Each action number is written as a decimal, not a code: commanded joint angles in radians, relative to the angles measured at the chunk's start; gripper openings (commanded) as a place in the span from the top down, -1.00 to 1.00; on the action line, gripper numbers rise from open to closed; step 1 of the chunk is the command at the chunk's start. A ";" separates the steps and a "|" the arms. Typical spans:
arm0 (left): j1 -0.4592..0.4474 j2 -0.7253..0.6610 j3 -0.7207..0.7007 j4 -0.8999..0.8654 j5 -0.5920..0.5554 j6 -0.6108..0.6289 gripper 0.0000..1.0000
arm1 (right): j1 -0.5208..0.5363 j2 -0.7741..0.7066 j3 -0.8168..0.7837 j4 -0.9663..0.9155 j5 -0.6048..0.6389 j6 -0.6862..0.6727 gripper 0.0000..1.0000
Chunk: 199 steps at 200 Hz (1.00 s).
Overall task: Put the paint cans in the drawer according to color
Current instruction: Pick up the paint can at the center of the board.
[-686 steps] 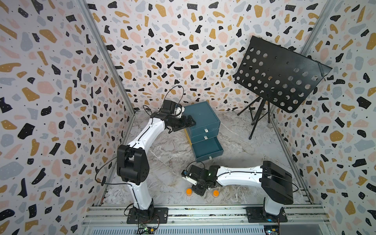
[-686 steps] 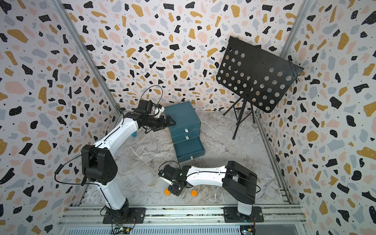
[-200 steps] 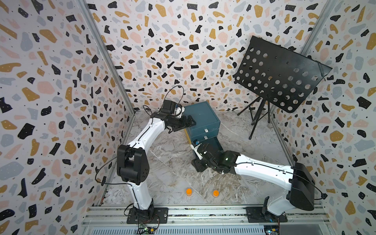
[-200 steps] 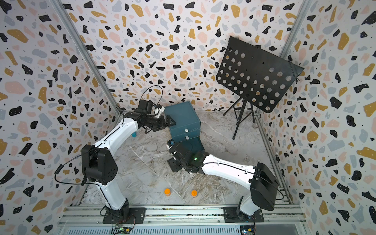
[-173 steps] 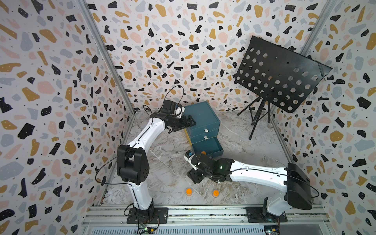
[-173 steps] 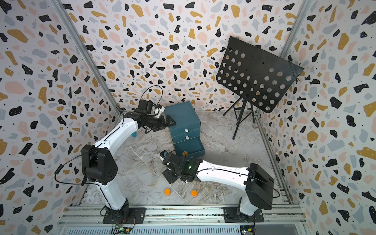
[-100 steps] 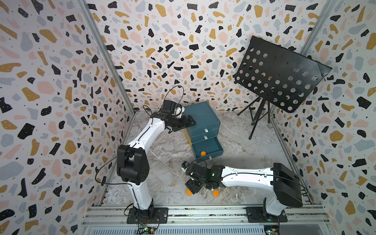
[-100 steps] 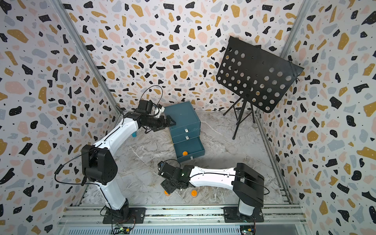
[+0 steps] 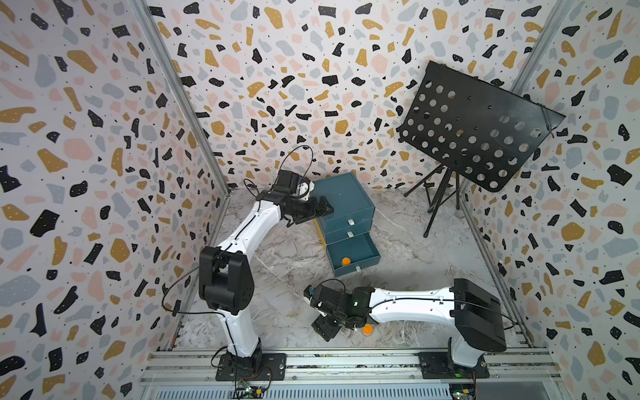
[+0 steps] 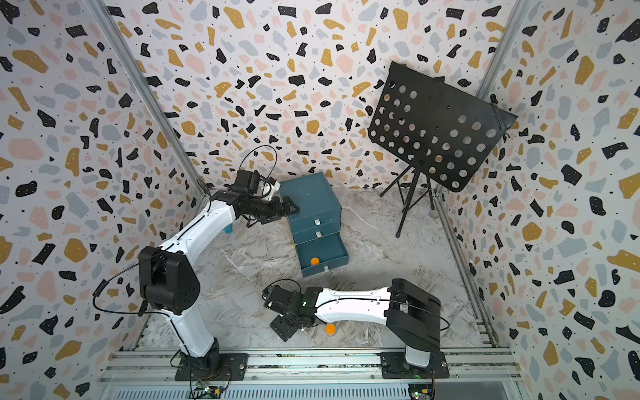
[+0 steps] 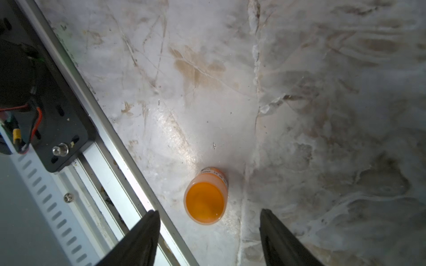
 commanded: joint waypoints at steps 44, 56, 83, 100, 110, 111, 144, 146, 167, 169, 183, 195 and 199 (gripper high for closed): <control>-0.006 0.035 0.001 -0.080 -0.045 0.023 -0.99 | 0.018 0.053 0.063 -0.053 0.017 -0.015 -0.44; -0.005 0.035 0.002 -0.081 -0.046 0.024 -0.99 | 0.018 0.063 0.068 -0.055 0.018 -0.015 -0.42; -0.005 0.037 0.002 -0.081 -0.044 0.023 -0.99 | 0.021 0.082 0.075 -0.054 0.020 -0.015 -0.33; -0.005 0.036 0.001 -0.081 -0.044 0.025 -0.99 | 0.020 0.085 0.074 -0.053 0.027 -0.015 -0.21; -0.005 0.037 0.001 -0.081 -0.044 0.024 -0.99 | 0.021 0.084 0.074 -0.051 0.032 -0.017 -0.17; -0.005 0.037 0.001 -0.081 -0.044 0.023 -0.99 | 0.022 0.084 0.074 -0.051 0.032 -0.017 -0.16; -0.006 0.039 0.002 -0.082 -0.045 0.023 -0.99 | 0.022 0.086 0.077 -0.053 0.039 -0.022 0.12; -0.005 0.039 0.002 -0.081 -0.044 0.023 -0.99 | 0.021 0.086 0.077 -0.053 0.038 -0.022 0.13; -0.006 0.037 0.003 -0.082 -0.047 0.023 -0.99 | 0.021 0.087 0.073 -0.040 0.029 -0.020 0.16; -0.005 0.037 0.002 -0.082 -0.047 0.023 -0.99 | 0.022 0.087 0.072 -0.040 0.028 -0.019 0.16; -0.006 0.038 0.003 -0.081 -0.046 0.024 -0.99 | 0.020 0.085 0.068 -0.031 0.026 -0.018 0.24; -0.005 0.037 0.001 -0.082 -0.045 0.024 -0.99 | 0.021 0.082 0.066 -0.027 0.031 -0.016 0.30; -0.006 0.037 0.001 -0.082 -0.046 0.024 -0.99 | 0.020 0.080 0.066 -0.027 0.035 -0.014 0.34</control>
